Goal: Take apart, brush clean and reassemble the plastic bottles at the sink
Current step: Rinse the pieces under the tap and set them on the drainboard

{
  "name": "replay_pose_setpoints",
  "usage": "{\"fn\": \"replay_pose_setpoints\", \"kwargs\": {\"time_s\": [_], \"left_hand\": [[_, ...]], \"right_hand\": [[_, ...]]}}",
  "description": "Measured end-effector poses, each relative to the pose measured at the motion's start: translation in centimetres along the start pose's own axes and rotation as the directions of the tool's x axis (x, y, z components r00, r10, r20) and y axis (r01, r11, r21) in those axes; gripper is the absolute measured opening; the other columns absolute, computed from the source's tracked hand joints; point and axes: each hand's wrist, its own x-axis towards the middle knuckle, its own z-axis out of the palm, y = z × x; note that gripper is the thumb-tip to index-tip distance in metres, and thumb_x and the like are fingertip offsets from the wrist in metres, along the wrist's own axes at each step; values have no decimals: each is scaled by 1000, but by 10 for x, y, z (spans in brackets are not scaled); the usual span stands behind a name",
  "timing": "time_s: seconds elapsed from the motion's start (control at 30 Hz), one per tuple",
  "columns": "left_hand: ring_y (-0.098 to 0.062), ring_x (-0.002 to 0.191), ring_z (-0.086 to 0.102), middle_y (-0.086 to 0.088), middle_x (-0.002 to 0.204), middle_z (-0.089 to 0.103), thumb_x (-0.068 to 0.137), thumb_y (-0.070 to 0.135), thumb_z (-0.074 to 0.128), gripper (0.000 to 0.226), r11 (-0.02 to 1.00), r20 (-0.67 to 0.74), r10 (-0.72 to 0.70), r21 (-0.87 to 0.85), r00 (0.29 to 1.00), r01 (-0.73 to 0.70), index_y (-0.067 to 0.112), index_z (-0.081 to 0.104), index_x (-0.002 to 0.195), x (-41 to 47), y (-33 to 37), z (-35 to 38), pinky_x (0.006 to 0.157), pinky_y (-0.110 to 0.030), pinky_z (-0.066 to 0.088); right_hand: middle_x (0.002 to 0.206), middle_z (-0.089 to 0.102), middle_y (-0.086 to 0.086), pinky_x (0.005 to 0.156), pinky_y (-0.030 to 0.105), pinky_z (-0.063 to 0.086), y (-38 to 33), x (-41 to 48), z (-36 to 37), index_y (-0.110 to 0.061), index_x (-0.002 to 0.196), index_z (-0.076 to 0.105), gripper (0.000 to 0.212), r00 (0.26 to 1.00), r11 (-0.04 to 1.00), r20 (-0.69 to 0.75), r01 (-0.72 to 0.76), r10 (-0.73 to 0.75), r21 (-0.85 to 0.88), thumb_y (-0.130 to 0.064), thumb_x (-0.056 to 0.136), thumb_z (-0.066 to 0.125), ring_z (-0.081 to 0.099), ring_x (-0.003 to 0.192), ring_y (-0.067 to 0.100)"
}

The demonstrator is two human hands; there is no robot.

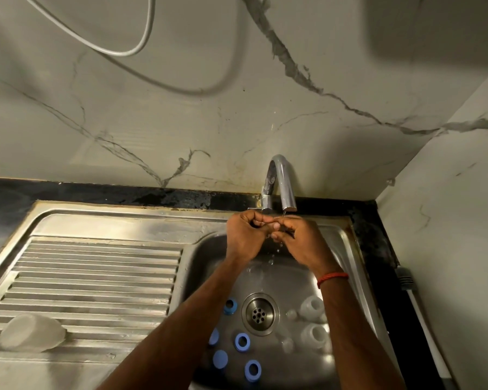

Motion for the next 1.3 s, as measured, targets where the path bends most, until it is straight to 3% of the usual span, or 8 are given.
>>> {"fn": "replay_pose_setpoints", "kwargs": {"time_s": [0.17,0.23,0.3,0.4,0.67,0.87,1.07,1.3], "left_hand": [[-7,78,74,4,82,77,85,7,78,4,994,33,85,65,996,-87,10,78,87,3,-3,1,74,-23,60],[-3,85,73,10,88,77,88,2,73,14,986,94,136,88,986,-144,15,78,92,3,0,-2,80,-19,57],[-3,91,73,11,93,76,90,-2,69,22,972,183,194,99,964,-214,17,77,98,3,4,-4,86,-20,57],[-7,96,74,0,102,77,90,-5,66,23,968,203,230,50,952,-245,7,76,108,5,8,0,89,-24,57],[-9,82,71,4,89,75,95,7,66,14,998,-173,-58,-39,983,52,18,74,100,7,-5,-6,75,-20,57],[-8,84,72,4,90,75,95,9,66,13,997,-151,-76,-22,986,74,18,74,100,1,-8,-13,79,-23,59],[-10,81,73,2,87,75,96,8,65,14,999,-104,-48,-23,993,45,19,73,99,-3,-3,-15,76,-23,59],[-5,84,71,6,89,75,95,11,66,12,998,-72,-21,57,997,26,20,73,98,-14,-5,-26,81,-25,58]], "right_hand": [[107,74,-3,88,19,55,-1,-1,8,-14,117,72,29,998,999,-51,36,-36,2,-4,90,69,66,94,-4],[89,74,-1,74,27,58,3,-2,12,-15,98,74,10,990,996,-139,-17,5,-90,-19,89,72,69,81,6],[72,66,-2,55,23,46,3,-2,16,-17,76,62,22,962,972,-264,-120,64,-202,-29,85,77,61,65,12],[79,71,5,63,20,43,-3,-1,19,-14,85,68,13,938,951,-332,-192,104,-243,-26,89,71,64,71,17],[112,72,6,95,33,54,-10,1,23,-10,122,67,26,978,991,-162,-123,128,45,-12,97,60,66,104,13],[70,68,-3,56,32,60,-8,-5,27,-14,74,62,26,892,978,-406,-157,200,135,-29,78,83,68,61,10],[111,72,0,72,8,49,-11,1,21,-14,121,69,26,964,990,-243,-83,109,112,-19,96,64,67,95,5],[101,71,-6,70,16,47,-7,-16,31,-20,105,71,16,950,981,-258,-191,174,-41,-27,90,71,66,92,9]]}}
